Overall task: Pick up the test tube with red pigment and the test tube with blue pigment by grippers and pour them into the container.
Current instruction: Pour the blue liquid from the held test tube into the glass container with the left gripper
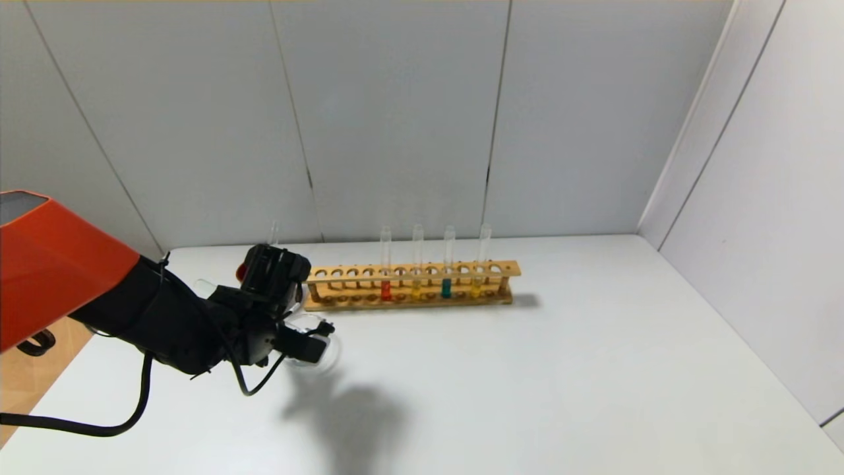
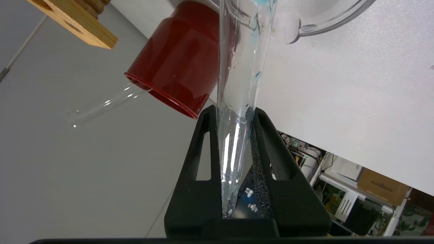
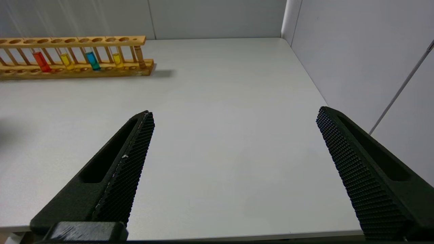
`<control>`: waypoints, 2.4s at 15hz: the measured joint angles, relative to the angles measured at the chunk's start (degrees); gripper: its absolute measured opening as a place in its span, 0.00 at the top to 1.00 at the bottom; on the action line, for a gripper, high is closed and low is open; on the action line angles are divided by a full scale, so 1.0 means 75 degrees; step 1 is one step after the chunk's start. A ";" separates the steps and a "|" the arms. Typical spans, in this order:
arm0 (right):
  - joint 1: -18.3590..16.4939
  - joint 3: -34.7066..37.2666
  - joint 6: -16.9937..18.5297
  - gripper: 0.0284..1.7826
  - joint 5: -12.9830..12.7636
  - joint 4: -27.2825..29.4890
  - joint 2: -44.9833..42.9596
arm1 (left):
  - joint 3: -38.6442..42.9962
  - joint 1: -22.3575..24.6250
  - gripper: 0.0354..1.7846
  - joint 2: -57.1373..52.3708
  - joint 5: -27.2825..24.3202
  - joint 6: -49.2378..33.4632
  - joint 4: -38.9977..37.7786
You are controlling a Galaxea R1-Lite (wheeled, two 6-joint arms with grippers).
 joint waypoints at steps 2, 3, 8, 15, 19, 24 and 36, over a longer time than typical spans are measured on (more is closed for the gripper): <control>0.0000 0.0000 -0.0003 0.02 0.0000 0.0000 0.0000 | 0.0011 -0.0007 0.84 -0.0003 -0.0003 0.0007 0.0011; 0.0000 0.0000 0.0000 0.02 0.0003 0.0003 0.0000 | 0.0034 -0.0024 0.84 -0.0007 0.0005 0.0010 0.0021; 0.0000 0.0000 0.0000 0.02 0.0000 0.0000 0.0000 | 0.0093 -0.0143 0.84 -0.0055 0.0411 0.0164 0.0341; 0.0000 0.0000 -0.0003 0.02 0.0000 0.0003 0.0000 | 0.0099 -0.0231 0.84 0.0000 0.0545 0.0205 0.0341; 0.0000 0.0000 -0.0003 0.02 0.0000 0.0000 0.0000 | 0.0047 -0.0271 0.84 0.0034 0.0545 0.0193 0.0348; 0.0000 0.0000 -0.0003 0.02 0.0003 0.0003 0.0000 | 0.0011 -0.0309 0.84 0.0020 0.0592 0.0388 0.0367; 0.0000 0.0000 -0.0003 0.02 0.0000 0.0000 0.0000 | -0.0618 -0.0359 0.84 -0.0021 0.1422 0.1491 0.0385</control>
